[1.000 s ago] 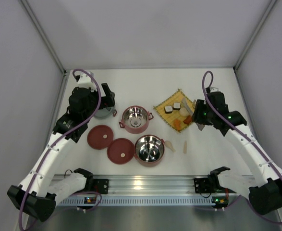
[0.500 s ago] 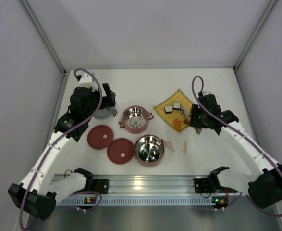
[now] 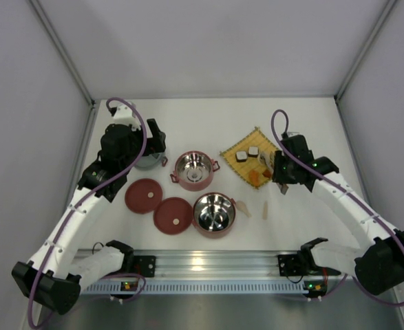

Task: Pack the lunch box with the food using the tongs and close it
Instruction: Pick up the fake food from the plate.

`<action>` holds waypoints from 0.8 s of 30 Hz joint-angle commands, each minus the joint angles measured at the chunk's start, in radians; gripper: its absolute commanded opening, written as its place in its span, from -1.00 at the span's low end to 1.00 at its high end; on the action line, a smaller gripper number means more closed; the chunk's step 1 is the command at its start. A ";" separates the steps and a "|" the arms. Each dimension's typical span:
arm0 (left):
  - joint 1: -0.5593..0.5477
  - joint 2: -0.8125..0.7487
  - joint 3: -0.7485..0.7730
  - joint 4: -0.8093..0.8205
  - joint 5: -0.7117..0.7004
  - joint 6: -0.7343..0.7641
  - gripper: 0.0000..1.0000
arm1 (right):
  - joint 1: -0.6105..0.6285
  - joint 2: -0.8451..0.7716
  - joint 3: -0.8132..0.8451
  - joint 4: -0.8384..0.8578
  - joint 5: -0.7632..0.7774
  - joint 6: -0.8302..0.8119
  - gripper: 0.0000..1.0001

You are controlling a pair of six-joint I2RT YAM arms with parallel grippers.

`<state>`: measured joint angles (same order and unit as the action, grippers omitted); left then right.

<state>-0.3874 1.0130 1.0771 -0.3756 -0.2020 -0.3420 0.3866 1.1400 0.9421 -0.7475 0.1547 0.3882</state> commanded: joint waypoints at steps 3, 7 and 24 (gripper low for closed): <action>0.004 0.002 0.029 0.014 0.001 -0.005 0.97 | 0.020 -0.014 0.030 -0.016 0.032 -0.002 -0.88; 0.004 0.004 0.030 0.015 0.001 -0.005 0.97 | 0.020 -0.043 0.069 -0.049 0.045 0.000 -0.99; 0.004 0.006 0.032 0.015 0.004 -0.005 0.97 | 0.035 -0.066 0.224 -0.112 -0.053 -0.009 -1.00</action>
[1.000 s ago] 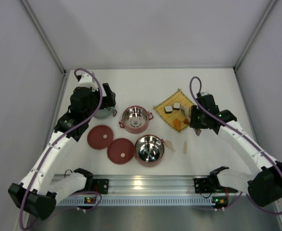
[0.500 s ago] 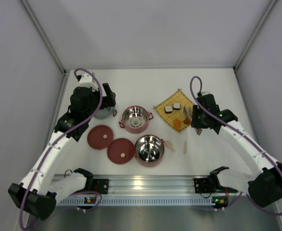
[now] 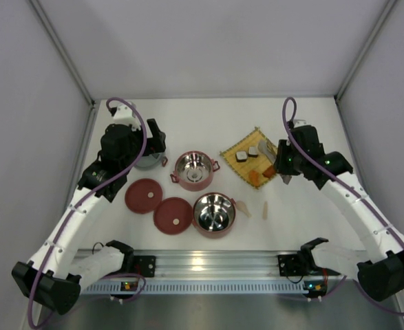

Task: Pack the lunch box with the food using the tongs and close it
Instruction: Pick up the fake food from the plate, then place the fake food in the packing box.

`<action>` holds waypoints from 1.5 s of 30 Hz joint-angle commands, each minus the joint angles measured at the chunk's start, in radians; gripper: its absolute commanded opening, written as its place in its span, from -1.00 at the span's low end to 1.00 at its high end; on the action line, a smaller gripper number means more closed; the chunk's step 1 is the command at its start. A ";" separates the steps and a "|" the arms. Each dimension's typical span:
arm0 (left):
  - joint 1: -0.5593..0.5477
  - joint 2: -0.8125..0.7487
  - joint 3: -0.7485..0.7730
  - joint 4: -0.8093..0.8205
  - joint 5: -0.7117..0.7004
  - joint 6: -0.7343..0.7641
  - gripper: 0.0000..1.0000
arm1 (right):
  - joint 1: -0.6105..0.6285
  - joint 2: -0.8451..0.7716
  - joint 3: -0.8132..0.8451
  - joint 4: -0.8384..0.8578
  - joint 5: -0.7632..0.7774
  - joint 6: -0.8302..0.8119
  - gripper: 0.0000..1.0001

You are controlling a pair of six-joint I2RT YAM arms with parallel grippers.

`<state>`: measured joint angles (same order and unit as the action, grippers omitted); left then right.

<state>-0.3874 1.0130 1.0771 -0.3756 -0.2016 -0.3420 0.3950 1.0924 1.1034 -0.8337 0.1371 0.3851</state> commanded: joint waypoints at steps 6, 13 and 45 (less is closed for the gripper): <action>0.004 0.009 0.029 0.015 0.005 -0.006 0.97 | 0.068 -0.006 0.079 -0.005 -0.088 0.009 -1.00; 0.002 0.013 0.030 0.015 0.008 -0.009 0.97 | 0.246 0.083 0.160 0.045 -0.090 0.061 -1.00; 0.004 0.013 0.030 0.010 0.013 -0.006 0.97 | 0.550 0.429 0.371 0.113 -0.010 0.097 -0.57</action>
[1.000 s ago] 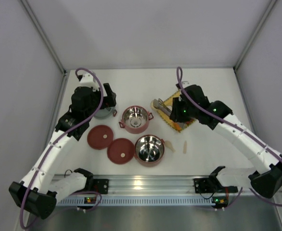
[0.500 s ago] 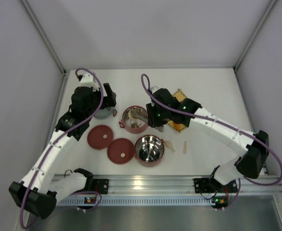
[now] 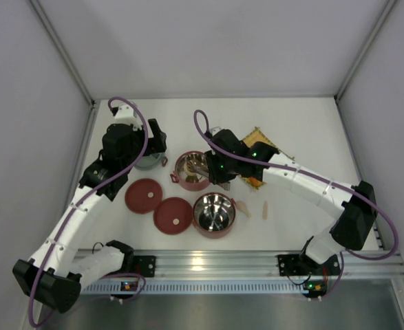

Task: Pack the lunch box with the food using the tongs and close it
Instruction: Place the fake food in the packing box.

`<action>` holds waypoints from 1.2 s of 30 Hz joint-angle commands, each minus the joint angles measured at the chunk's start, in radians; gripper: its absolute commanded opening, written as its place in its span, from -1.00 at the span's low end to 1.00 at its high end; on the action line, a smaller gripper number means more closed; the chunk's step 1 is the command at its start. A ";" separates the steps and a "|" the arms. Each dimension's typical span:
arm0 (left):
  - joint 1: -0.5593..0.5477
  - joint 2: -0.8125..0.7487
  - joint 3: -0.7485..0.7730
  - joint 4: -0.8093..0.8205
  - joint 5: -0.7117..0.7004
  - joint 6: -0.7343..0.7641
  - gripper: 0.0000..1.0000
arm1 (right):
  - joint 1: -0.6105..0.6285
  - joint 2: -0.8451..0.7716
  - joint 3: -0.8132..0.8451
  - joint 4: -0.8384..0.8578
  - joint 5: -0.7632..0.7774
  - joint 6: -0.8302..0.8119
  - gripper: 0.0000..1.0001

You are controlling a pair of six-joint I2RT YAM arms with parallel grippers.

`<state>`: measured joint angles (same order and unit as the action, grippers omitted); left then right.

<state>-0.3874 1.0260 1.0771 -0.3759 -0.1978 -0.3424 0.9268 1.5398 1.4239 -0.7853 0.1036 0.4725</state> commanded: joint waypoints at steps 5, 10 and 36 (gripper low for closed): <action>0.004 0.003 0.030 0.011 0.009 -0.006 0.97 | 0.017 -0.015 0.050 0.066 0.019 0.006 -0.50; 0.002 0.002 0.029 0.011 0.006 -0.006 0.97 | 0.018 -0.018 0.049 0.073 0.018 0.005 -0.51; 0.002 0.002 0.029 0.011 0.009 -0.004 0.97 | 0.021 -0.020 0.050 0.075 0.007 0.006 -0.20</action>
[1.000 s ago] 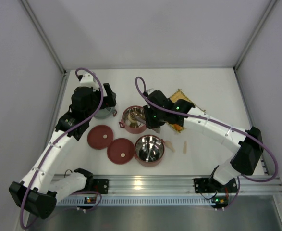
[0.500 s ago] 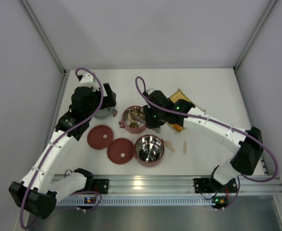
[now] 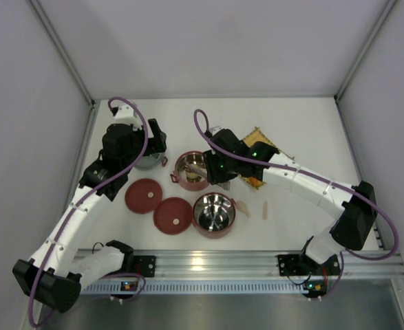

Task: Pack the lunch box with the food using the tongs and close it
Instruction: Place the fake food in the packing box.

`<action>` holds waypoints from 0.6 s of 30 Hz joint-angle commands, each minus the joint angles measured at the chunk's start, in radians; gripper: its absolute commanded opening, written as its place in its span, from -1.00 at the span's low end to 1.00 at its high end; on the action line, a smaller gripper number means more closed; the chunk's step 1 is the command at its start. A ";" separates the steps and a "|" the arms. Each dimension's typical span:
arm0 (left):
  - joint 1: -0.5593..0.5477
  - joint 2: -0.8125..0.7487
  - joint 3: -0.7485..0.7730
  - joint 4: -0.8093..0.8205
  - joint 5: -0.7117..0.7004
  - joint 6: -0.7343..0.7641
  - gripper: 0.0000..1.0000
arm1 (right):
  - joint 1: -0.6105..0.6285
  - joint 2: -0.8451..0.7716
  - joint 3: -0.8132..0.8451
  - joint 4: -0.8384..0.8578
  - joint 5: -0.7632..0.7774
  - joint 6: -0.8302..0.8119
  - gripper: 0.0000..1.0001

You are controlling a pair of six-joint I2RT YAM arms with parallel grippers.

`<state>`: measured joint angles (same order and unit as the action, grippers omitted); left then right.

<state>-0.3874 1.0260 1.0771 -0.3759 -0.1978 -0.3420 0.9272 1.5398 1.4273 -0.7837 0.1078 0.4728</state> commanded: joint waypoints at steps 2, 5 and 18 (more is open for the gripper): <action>0.002 0.002 0.030 0.011 0.011 -0.006 0.97 | 0.021 -0.020 0.050 0.074 0.003 0.004 -0.20; 0.002 0.000 0.029 0.011 0.009 -0.005 0.97 | 0.022 -0.020 0.051 0.072 0.003 0.004 -0.20; 0.002 0.000 0.029 0.009 0.012 -0.006 0.97 | -0.037 -0.113 0.113 -0.018 0.121 -0.028 -0.19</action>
<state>-0.3874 1.0260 1.0771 -0.3759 -0.1978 -0.3424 0.9169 1.5066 1.4837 -0.7937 0.1730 0.4629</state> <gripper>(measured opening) 0.986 0.407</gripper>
